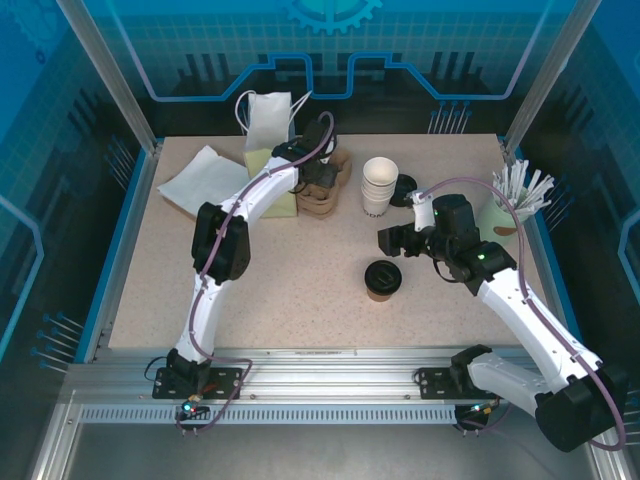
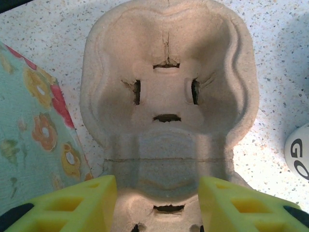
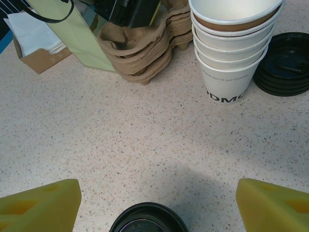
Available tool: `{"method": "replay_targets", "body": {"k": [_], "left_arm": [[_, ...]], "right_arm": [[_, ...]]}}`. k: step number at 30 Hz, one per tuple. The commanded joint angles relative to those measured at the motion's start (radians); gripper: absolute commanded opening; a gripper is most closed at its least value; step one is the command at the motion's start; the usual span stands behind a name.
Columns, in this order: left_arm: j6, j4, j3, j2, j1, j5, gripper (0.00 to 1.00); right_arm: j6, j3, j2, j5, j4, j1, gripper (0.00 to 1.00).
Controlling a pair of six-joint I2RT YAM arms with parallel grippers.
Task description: Pack the takeout coffee
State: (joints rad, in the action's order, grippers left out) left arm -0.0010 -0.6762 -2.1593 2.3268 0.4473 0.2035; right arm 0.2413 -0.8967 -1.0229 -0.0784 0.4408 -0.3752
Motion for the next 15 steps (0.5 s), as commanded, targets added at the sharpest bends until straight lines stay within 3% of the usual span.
{"method": "replay_targets", "body": {"k": [1, 15], "left_arm": [[-0.022, -0.019, -0.042, 0.025, -0.007, -0.033, 0.49], [-0.02, -0.031, -0.078, 0.056, -0.009, -0.052, 0.47]], "right_arm": [[-0.014, 0.011, -0.011, 0.003, -0.011, -0.012, 0.85], [-0.011, 0.012, -0.011, -0.003, -0.007, -0.013, 0.85]]}}
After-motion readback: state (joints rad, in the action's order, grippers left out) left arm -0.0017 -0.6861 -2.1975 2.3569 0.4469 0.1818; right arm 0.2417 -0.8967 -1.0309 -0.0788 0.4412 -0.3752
